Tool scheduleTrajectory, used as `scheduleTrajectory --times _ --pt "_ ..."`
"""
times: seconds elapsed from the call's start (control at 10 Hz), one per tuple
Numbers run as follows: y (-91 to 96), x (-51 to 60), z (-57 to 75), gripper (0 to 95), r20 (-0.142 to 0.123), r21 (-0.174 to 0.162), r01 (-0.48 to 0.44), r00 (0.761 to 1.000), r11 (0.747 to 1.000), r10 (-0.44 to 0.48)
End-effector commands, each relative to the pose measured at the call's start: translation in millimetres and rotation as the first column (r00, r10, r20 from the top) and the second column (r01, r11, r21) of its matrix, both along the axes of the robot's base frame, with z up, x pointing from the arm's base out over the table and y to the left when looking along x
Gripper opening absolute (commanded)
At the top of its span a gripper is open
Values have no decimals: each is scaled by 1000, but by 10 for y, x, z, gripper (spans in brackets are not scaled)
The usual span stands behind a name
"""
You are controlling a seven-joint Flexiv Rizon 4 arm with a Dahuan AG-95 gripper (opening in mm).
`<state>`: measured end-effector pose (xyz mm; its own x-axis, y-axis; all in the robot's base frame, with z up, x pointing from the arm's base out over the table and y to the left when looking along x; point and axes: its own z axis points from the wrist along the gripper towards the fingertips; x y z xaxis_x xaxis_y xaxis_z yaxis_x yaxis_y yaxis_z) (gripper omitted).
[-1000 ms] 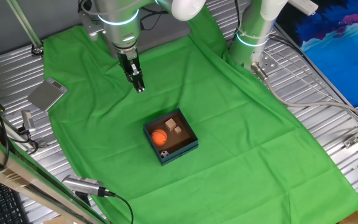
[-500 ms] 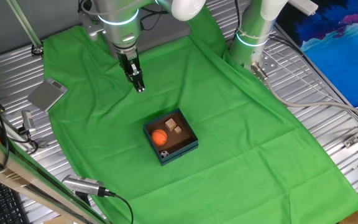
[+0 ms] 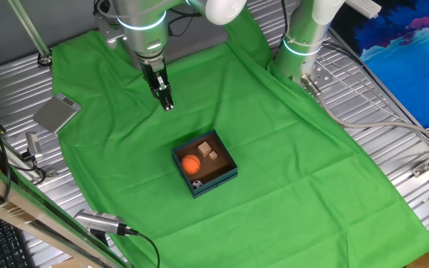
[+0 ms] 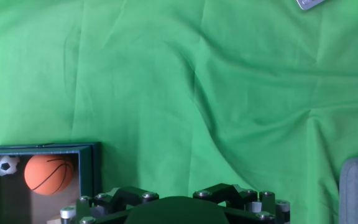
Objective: Take everything out of the gift box
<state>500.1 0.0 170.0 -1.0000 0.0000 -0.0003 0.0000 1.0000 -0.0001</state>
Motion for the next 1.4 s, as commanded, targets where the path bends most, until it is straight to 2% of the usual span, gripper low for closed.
scheduleTrajectory --times 0.1,0.3,1.4 --pt "0 -1 0 0 6 22 -26 1000 999 26" --pt "0 -1 0 0 3 13 -26 1000 1000 26" --pt "0 -1 0 0 3 13 -26 1000 1000 26"
